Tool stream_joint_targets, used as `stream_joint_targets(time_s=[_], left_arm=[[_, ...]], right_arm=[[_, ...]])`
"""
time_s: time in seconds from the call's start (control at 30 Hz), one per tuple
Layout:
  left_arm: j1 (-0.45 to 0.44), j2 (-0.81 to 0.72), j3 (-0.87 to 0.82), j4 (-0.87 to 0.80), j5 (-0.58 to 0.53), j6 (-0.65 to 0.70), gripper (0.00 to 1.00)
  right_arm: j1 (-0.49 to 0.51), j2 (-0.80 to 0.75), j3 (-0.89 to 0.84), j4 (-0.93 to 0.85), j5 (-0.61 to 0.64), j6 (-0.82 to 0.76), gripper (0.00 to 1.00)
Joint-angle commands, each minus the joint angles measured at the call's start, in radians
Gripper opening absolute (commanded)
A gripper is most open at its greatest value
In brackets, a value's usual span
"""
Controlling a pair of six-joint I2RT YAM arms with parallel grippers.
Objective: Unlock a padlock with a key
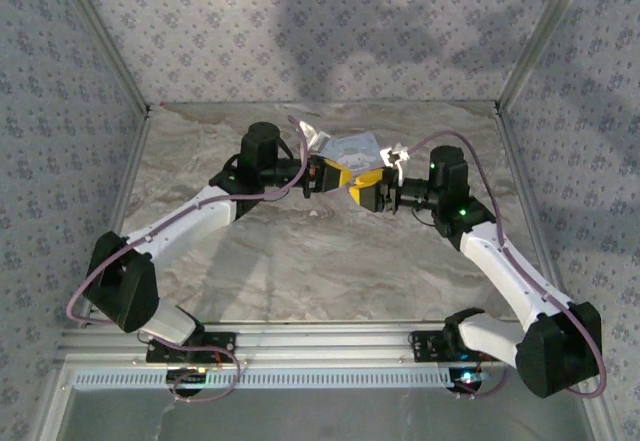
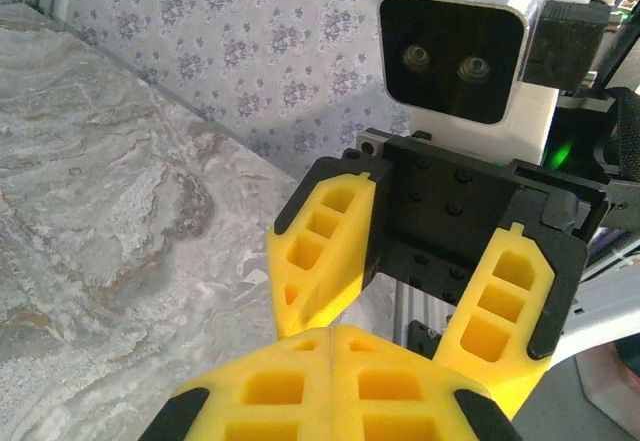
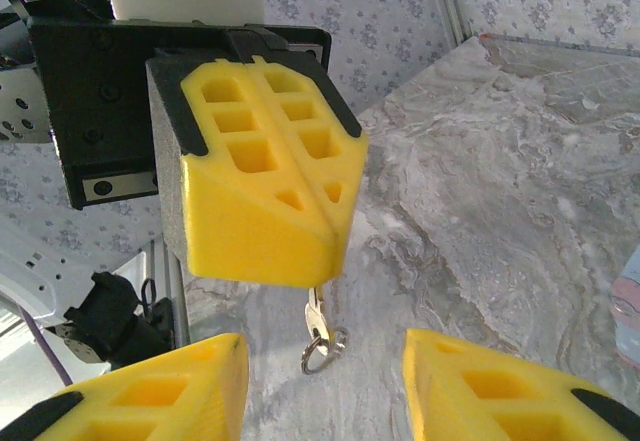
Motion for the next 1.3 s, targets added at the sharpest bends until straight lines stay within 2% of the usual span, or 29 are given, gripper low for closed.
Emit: stream_joint_targets(time_s=[0.0, 0.2, 0.53, 0.9, 1.17, 1.27], left_arm=[[-0.008, -0.029, -0.017, 0.036, -0.005, -0.008, 0.00], [-0.007, -0.033, -0.022, 0.040, -0.007, -0.006, 0.00], [-0.008, -0.043, -0.036, 0.051, -0.039, -0.008, 0.00], [-0.008, -0.053, -0.047, 0.063, -0.071, -0.011, 0.00], [-0.005, -0.067, -0.059, 0.072, -0.101, -0.009, 0.00], [-0.005, -0.067, -0.059, 0.072, -0.100, -0.010, 0.00]], right_arm=[[0.018, 0.023, -0.001, 0.054, -0.027, 0.041, 0.45], [0.036, 0.060, 0.011, 0.089, -0.024, 0.060, 0.43], [0.046, 0.076, -0.006, 0.080, -0.019, 0.060, 0.30], [0.049, 0.077, -0.012, 0.037, -0.015, 0.045, 0.00], [0.043, 0.073, -0.014, 0.001, -0.001, 0.031, 0.00], [0.043, 0.072, -0.014, 0.007, -0.006, 0.036, 0.04]])
